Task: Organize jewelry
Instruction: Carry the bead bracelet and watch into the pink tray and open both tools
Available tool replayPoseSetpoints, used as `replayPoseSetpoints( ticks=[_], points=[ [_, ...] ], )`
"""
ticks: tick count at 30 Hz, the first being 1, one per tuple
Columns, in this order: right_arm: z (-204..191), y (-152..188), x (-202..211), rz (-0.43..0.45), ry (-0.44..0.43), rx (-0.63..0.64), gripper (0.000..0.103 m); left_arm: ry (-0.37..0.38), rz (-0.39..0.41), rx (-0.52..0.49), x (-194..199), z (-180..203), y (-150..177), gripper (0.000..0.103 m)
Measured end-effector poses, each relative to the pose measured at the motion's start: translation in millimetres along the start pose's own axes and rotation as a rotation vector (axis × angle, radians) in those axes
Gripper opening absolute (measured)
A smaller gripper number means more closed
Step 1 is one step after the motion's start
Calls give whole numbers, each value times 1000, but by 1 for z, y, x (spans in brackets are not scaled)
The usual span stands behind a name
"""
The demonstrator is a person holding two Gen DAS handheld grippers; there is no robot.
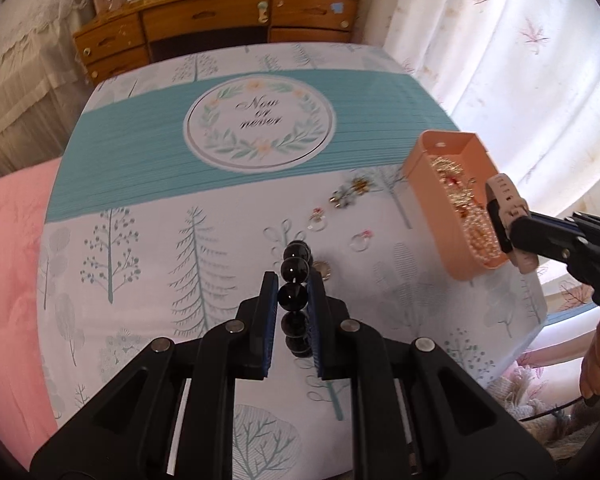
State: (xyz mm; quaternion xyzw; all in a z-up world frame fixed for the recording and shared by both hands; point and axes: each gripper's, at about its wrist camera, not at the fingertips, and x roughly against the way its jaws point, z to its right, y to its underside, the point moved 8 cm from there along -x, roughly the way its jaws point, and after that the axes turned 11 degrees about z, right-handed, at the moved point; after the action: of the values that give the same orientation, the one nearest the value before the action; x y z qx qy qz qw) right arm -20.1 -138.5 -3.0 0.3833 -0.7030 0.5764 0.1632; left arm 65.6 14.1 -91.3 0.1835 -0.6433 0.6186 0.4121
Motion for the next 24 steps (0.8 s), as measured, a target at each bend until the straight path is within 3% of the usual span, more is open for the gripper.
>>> replayPoseSetpoints(
  ticks=[6,15,19,24],
  points=[
    [24,-7,22,46,48,-35,9,40,63,-50,25,31,-26,12],
    [94,-5,33,76,162,-157,9,152,159,-116,58,88,-88,12],
    [118,11,20,51,180,-209,9,211,185,-155,54,127,-113,12],
    [134,34,1,22,194,-255,9,273,161,-216,19,183,-128,12]
  ],
)
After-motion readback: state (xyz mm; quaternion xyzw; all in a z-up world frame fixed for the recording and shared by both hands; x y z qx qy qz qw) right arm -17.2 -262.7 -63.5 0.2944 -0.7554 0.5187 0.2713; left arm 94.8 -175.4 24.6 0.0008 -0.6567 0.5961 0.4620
